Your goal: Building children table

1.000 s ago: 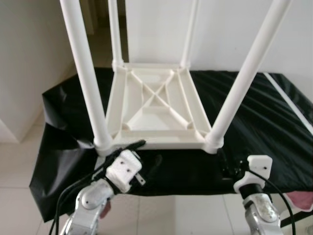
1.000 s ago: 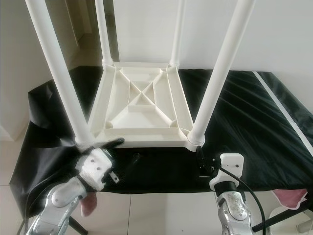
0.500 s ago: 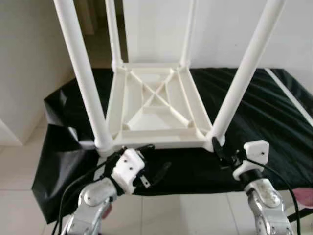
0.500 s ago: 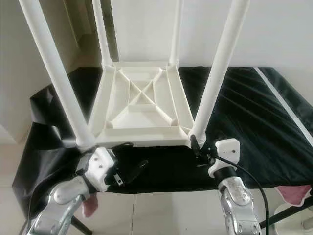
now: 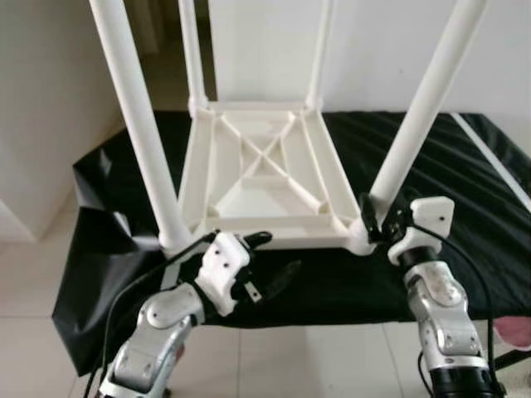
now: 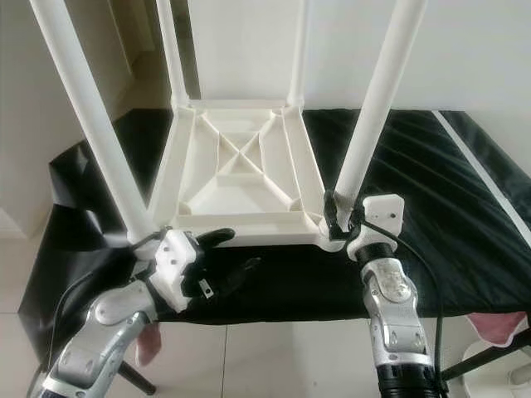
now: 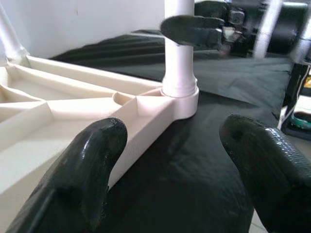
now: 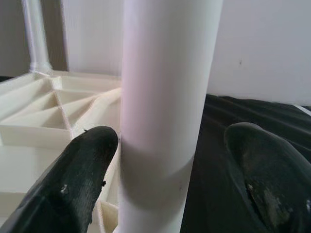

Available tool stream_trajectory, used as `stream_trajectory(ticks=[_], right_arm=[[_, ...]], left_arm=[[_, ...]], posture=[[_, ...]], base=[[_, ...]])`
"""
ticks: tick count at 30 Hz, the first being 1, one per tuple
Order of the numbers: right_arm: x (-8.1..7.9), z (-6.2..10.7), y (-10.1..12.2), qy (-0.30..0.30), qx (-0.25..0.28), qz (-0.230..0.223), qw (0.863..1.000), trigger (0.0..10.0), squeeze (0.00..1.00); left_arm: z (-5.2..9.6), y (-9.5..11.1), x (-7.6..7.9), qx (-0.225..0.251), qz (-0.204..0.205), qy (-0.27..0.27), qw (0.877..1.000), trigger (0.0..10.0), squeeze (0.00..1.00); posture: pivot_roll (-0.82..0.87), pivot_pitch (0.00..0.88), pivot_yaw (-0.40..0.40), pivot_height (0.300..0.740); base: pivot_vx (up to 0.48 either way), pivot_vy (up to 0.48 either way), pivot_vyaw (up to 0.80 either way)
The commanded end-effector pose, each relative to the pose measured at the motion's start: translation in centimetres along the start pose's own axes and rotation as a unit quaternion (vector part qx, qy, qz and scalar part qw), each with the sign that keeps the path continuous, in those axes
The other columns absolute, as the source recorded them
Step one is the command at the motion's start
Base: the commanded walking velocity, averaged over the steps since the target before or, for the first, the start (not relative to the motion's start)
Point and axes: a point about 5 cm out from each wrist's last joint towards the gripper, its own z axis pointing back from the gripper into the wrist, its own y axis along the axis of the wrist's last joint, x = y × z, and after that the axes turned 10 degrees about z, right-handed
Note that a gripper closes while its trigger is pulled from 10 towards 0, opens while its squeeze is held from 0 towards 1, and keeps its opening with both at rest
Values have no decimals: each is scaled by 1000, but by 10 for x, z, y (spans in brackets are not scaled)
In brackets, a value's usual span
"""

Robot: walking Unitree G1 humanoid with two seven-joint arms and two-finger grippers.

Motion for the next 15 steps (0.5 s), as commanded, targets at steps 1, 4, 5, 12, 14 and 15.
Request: stream_trajectory(ticks=[1, 4, 5, 12, 14, 15], right_arm=[[-3, -8, 0, -4, -10, 2, 1000, 10000, 0], [-7, -18, 2, -7, -13, 7, 1000, 10000, 0], [-8, -20, 3, -7, -16, 6, 1000, 10000, 0], [-14, -26, 1, -3, -25, -7, 1000, 10000, 0], [-14, -27, 0, -10, -31, -13, 999, 0, 0], [-14, -27, 0, -10, -31, -13, 999, 0, 0]], left_arm=[[-1, -2, 10, -22, 11, -73, 997, 10000, 0], [6, -8, 15, -47, 44, -109, 992, 10000, 0], [8, -9, 15, -53, 49, -117, 991, 10000, 0], [7, -6, 8, -42, 53, -90, 994, 10000, 0], [6, -5, 9, -41, 62, -91, 993, 10000, 0], [6, -5, 9, -41, 62, -91, 993, 10000, 0]], posture=[[47, 0, -18, 740], [47, 0, -17, 740], [47, 0, -17, 740], [50, 0, -21, 740], [49, 0, -24, 740], [49, 0, -24, 740]], base=[[0, 0, 0], [0, 0, 0], [0, 0, 0], [0, 0, 0], [0, 0, 0], [0, 0, 0]])
